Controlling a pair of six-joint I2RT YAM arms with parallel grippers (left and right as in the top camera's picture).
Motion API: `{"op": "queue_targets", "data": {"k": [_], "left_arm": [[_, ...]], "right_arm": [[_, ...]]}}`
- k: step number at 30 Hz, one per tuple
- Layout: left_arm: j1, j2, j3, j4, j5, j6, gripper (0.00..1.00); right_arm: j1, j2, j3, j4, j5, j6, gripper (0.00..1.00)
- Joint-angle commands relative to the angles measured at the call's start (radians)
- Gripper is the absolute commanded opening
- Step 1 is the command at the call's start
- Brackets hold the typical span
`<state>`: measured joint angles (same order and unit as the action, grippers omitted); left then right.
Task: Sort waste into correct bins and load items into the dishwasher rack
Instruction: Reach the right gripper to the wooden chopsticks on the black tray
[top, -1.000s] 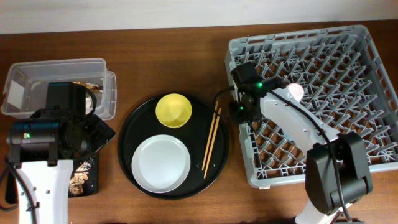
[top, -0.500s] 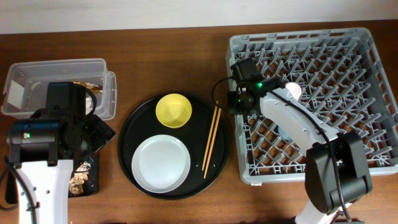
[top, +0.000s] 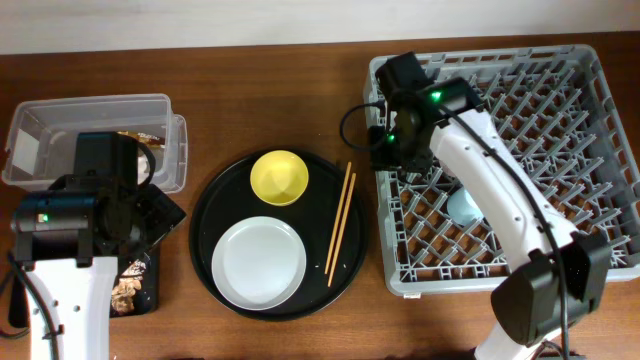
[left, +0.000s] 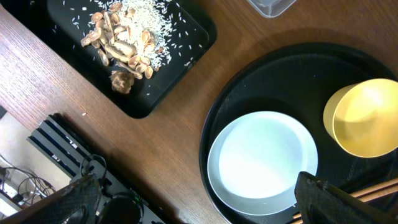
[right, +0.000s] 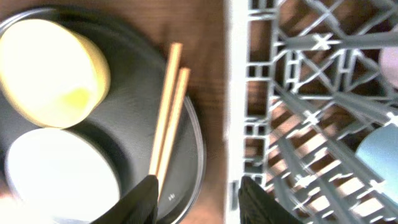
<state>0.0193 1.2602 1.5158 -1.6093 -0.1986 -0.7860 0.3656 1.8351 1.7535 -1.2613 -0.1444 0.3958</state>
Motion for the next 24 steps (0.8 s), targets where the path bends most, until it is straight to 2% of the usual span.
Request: {"op": "queue_targets", "data": {"k": [1,4,8,11,17,24], "left_arm": [[0.003,-0.009,0.006,-0.001,-0.003,0.001,0.99],[0.003,-0.009,0.006,-0.001,-0.003,0.001,0.99],[0.003,-0.009,0.006,-0.001,-0.003,0.001,0.99],[0.003,-0.009,0.006,-0.001,-0.003,0.001,0.99],[0.003,-0.009,0.006,-0.001,-0.003,0.001,0.99],[0.003,-0.009,0.006,-0.001,-0.003,0.001,0.99]], "right_arm": [[0.044,-0.011,0.013,-0.023,-0.078,0.04,0.44],[0.102,-0.009,-0.027,-0.013,0.023,0.151,0.42],[0.212,-0.009,-0.159,0.082,0.166,0.345,0.28],[0.267,-0.009,-0.306,0.223,0.244,0.475,0.16],[0.271,-0.005,-0.49,0.444,0.201,0.515,0.16],[0.271,0.056,-0.515,0.508,0.209,0.514,0.16]]}}
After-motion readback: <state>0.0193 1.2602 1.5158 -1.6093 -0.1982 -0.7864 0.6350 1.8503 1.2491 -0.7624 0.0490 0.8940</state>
